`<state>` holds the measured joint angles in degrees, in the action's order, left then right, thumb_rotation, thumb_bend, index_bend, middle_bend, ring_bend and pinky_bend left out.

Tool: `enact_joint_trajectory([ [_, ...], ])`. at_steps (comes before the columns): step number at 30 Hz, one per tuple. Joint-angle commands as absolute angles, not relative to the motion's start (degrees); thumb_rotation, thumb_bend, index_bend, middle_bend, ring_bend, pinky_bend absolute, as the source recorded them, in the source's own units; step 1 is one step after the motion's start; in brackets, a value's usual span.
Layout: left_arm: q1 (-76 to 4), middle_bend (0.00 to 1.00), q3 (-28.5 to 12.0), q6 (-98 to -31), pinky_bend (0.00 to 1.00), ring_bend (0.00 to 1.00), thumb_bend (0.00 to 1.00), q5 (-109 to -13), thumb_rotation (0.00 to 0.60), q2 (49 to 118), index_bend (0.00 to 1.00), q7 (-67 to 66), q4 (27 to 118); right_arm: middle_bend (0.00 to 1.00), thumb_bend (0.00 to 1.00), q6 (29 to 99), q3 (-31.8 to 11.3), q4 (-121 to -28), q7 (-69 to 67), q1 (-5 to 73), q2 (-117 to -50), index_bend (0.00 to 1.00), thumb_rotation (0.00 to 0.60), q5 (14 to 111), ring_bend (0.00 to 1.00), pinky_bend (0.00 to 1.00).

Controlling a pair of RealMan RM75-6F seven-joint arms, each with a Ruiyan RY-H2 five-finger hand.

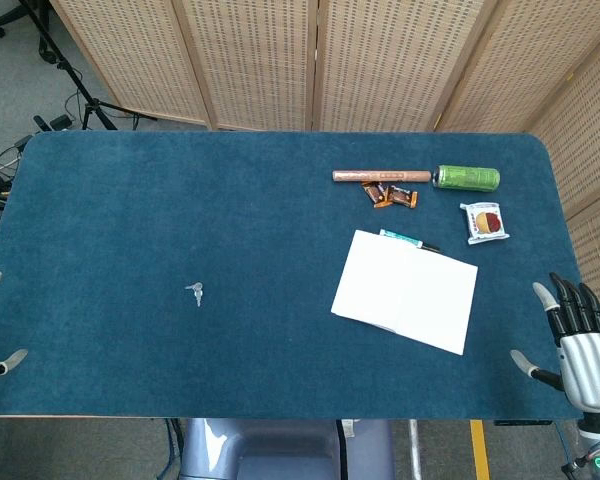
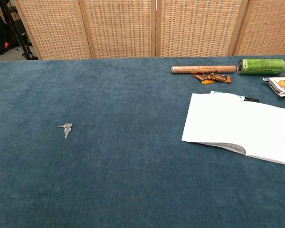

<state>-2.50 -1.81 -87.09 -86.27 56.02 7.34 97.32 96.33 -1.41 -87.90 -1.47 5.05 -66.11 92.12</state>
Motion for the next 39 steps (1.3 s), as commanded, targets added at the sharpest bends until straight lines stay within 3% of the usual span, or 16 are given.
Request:
enact_joint_trajectory([
  [1, -2.4, 0.00, -1.6, -87.1, 0.00, 0.00, 0.00, -86.6, 0.600, 55.9, 0.00, 7.8, 97.1, 0.00, 0.00, 95.6, -1.5, -87.9, -2.1, 5.1, -65.9, 0.00, 0.600, 92.2, 0.00, 0.00],
  [11, -2.7, 0.00, -1.9, -86.6, 0.00, 0.00, 0.00, -85.9, 0.600, 56.5, 0.00, 6.0, 97.7, 0.00, 0.00, 86.5, -1.7, -88.9, 0.0, 10.3, -67.4, 0.00, 0.600, 94.0, 0.00, 0.00],
  [17, -3.5, 0.00, -2.4, -85.2, 0.00, 0.00, 0.00, -84.7, 0.600, 56.5, 0.00, 4.4, 98.6, 0.00, 0.00, 75.5, -4.4, -93.3, 15.2, 16.9, -70.6, 0.00, 0.600, 91.1, 0.00, 0.00],
  [23, -3.8, 0.00, -2.7, -84.5, 0.00, 0.00, 0.00, -84.0, 0.600, 56.2, 0.00, 4.9, 98.7, 0.00, 0.00, 67.1, -7.0, -93.5, 28.4, 22.3, -79.3, 0.00, 0.600, 83.2, 0.00, 0.00],
  [32, -4.0, 0.00, -2.8, -83.8, 0.00, 0.00, 0.00, -83.7, 0.600, 55.3, 0.00, 7.5, 98.2, 0.00, 0.00, 64.2, -7.7, -93.8, 43.8, 26.0, -88.8, 0.00, 0.600, 75.4, 0.00, 0.00],
  [36, -4.1, 0.00, -2.6, -83.6, 0.00, 0.00, 0.00, -84.0, 0.600, 54.9, 0.00, 8.4, 98.0, 0.00, 0.10, 64.6, -7.9, -93.5, 49.1, 27.2, -91.9, 0.00, 0.600, 72.7, 0.00, 0.00],
  [39, -4.0, 0.00, -2.6, -83.7, 0.00, 0.00, 0.00, -84.3, 0.600, 54.7, 0.00, 9.1, 97.9, 0.00, 0.11, 65.1, -8.1, -92.1, 52.8, 28.0, -94.4, 0.00, 0.600, 70.3, 0.00, 0.00],
])
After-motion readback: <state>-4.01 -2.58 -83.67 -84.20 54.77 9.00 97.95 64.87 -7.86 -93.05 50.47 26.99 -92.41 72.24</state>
